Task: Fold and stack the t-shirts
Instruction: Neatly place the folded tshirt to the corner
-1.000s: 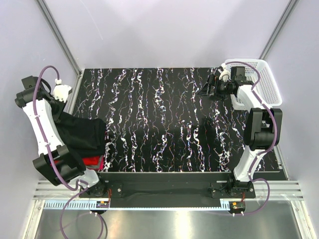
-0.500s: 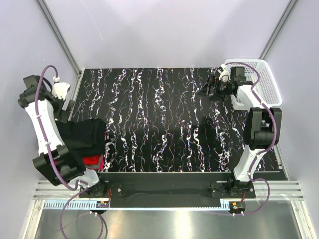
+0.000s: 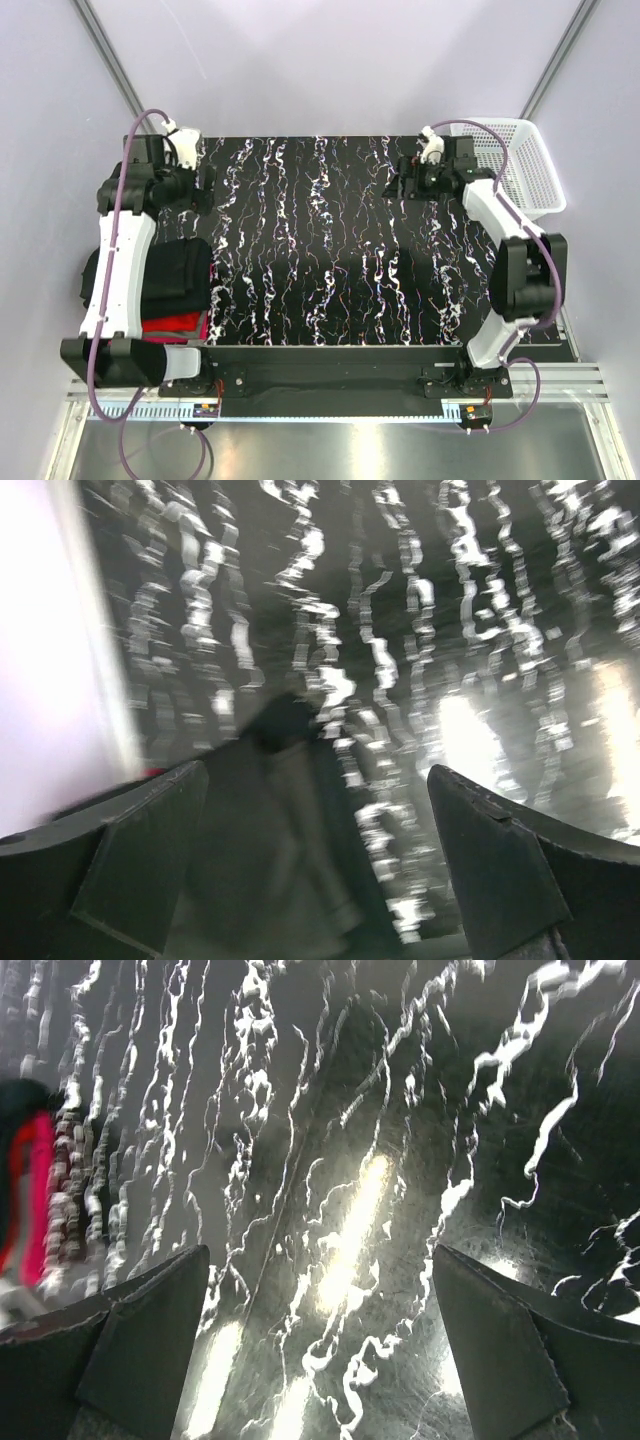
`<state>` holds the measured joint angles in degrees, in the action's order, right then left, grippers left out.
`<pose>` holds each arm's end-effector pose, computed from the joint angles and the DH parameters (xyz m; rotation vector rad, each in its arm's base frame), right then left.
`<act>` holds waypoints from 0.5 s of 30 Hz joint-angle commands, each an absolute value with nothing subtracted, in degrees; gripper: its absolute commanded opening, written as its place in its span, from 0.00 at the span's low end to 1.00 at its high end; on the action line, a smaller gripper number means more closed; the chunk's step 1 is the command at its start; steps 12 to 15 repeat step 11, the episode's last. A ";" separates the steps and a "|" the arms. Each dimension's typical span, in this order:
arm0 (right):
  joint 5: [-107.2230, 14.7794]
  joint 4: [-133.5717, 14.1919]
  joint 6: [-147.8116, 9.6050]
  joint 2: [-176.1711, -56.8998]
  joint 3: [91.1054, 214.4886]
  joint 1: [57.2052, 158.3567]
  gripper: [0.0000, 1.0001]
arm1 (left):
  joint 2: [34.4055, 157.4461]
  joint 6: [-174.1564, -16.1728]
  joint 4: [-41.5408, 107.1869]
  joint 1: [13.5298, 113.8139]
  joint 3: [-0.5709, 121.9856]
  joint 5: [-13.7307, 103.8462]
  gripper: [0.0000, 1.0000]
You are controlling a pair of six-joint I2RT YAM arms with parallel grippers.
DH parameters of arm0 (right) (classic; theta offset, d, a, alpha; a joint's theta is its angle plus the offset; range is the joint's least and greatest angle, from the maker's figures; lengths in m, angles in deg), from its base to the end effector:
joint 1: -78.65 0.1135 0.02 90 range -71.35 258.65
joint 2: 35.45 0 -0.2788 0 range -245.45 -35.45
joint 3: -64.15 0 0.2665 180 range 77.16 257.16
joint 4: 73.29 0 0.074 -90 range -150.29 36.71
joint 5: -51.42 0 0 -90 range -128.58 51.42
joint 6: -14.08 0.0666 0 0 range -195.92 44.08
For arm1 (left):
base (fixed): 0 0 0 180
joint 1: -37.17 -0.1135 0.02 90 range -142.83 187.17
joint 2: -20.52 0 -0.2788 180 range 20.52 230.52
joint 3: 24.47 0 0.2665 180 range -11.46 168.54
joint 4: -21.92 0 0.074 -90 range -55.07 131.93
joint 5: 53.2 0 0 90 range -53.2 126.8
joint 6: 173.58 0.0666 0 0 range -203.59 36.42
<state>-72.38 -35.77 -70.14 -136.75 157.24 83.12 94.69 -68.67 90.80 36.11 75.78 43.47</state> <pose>0.4245 0.0703 0.2562 -0.2593 2.3156 0.7838 0.2862 -0.0024 0.4037 0.3370 2.2869 0.0069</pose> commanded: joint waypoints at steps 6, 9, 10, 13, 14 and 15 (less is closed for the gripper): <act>-41.58 -43.68 -68.71 -123.18 150.64 89.46 1.00 | 105.49 -84.89 80.63 36.91 76.23 54.19 0.99; -39.38 -41.13 -72.04 -123.52 151.96 89.46 1.00 | 110.95 -85.51 80.10 36.82 79.76 52.97 0.99; -38.85 -40.95 -72.49 -123.61 151.87 89.46 1.00 | 111.92 -85.95 79.84 36.91 81.16 52.71 0.99; -36.23 -41.04 -72.66 -123.35 151.61 89.46 1.00 | 112.97 -86.04 79.58 38.21 81.44 52.79 0.99; -36.23 -41.04 -72.66 -123.35 151.61 89.46 1.00 | 112.97 -86.04 79.58 38.21 81.44 52.79 0.99; -36.23 -41.04 -72.66 -123.35 151.61 89.46 1.00 | 112.97 -86.04 79.58 38.21 81.44 52.79 0.99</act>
